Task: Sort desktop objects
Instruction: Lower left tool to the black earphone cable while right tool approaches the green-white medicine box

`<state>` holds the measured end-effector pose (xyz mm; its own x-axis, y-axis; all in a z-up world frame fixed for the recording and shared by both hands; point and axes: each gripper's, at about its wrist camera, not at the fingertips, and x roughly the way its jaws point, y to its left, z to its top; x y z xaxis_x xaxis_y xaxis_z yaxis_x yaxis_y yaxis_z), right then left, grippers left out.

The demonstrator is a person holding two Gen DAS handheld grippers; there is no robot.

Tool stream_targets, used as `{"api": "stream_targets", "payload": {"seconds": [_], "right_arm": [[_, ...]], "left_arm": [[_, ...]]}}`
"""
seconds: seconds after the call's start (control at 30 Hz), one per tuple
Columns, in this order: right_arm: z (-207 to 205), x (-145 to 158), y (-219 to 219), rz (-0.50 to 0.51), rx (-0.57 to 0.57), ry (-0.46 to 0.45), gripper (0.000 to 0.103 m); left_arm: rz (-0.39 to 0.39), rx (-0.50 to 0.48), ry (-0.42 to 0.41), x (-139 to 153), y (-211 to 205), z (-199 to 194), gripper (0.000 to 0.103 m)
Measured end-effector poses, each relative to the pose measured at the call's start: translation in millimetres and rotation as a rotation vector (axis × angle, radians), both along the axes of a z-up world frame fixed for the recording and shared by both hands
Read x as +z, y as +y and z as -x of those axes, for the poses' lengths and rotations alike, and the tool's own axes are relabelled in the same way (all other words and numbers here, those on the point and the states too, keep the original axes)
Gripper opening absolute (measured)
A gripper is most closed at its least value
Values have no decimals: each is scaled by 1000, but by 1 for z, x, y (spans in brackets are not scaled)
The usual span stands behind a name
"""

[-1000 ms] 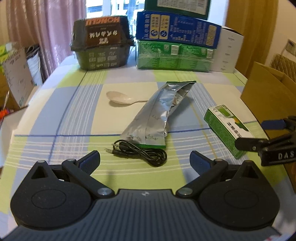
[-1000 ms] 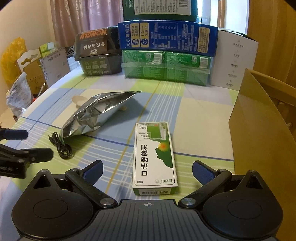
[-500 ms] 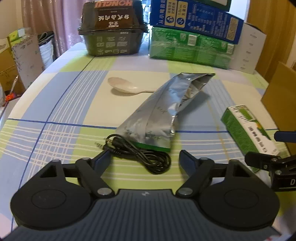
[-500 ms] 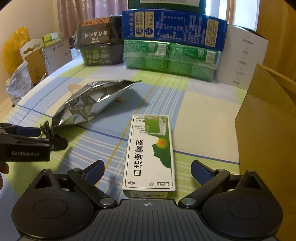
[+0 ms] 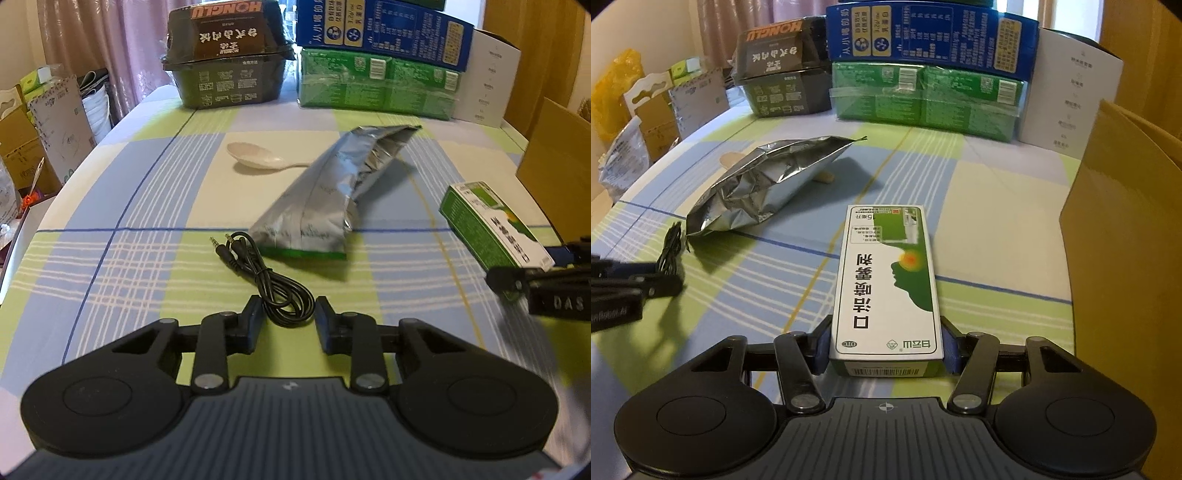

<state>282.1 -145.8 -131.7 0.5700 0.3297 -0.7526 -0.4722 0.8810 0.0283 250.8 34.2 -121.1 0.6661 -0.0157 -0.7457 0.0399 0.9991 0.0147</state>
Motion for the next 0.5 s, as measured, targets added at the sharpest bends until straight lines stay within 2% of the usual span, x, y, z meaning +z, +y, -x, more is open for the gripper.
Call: {"api": "stream_targets", "payload": {"seconds": [0.1,0.23,0.5], "right_arm": [[7,3,-1,-10,-13,18,53],[23,9,-3,0,-9,40,53],[76,22,-17,-2,-9,89,53]], "left_arm": [[-15,-23,11,2,-3,10,25],[2,-63,38,5,-9,34,25],[40,-269,61,11,-34,107,25]]}}
